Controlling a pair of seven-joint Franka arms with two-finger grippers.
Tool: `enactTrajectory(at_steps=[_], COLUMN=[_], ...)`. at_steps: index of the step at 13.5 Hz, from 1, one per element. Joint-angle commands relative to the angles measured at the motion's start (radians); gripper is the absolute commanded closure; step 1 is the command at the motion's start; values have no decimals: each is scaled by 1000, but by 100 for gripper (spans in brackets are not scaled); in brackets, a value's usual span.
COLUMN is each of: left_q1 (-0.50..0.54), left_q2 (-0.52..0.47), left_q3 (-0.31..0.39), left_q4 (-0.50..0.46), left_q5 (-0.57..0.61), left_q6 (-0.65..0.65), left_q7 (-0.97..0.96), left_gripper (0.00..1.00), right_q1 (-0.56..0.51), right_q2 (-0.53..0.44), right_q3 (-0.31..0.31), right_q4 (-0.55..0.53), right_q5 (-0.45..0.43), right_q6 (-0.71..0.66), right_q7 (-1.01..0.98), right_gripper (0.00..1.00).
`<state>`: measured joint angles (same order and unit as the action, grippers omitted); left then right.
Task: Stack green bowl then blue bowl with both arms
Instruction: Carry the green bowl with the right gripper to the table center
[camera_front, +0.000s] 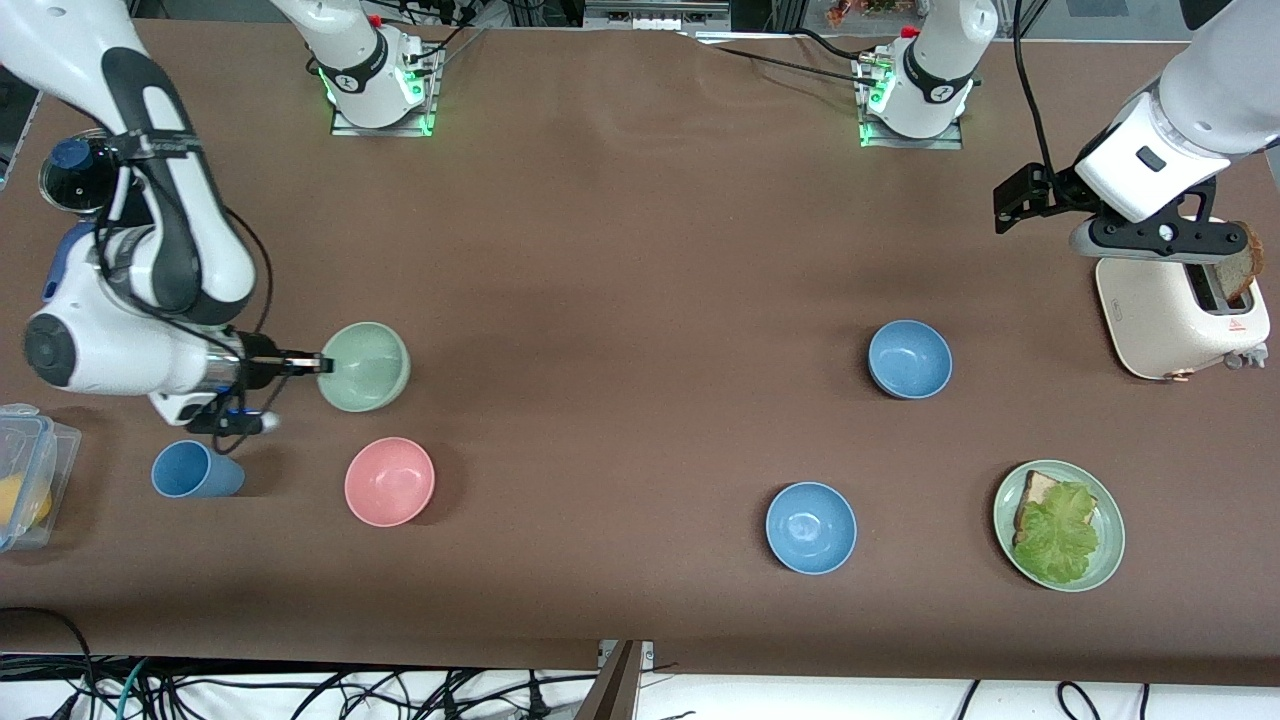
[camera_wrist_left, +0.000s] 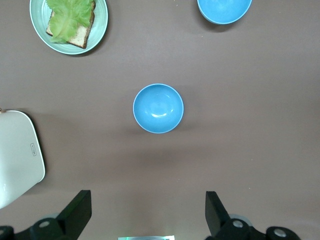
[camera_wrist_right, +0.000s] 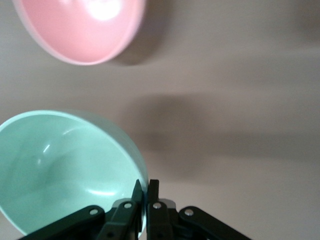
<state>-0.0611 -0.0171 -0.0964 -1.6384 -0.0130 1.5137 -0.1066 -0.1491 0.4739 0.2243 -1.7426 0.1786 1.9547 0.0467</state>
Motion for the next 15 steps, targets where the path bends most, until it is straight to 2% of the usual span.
enactTrajectory(at_steps=[1,7,15], left_q1=[3,1,0], left_q2=[0,0,0], left_q3=[-5,-5,-8], left_q4=[20,20,20], left_q5=[2,2,2], left_q6=[-18,-18,-18], left_q7=[-5,-5,-7], left_gripper=[0,0,0], right_q1=[51,270,447], right_q2=[-17,15,92], right_q3=[72,70,70], right_q4=[-14,-14,17], right_q5=[-1,-5,-2], right_q6=[-4,79,226], right_q7=[238,528,786], right_gripper=[100,100,100])
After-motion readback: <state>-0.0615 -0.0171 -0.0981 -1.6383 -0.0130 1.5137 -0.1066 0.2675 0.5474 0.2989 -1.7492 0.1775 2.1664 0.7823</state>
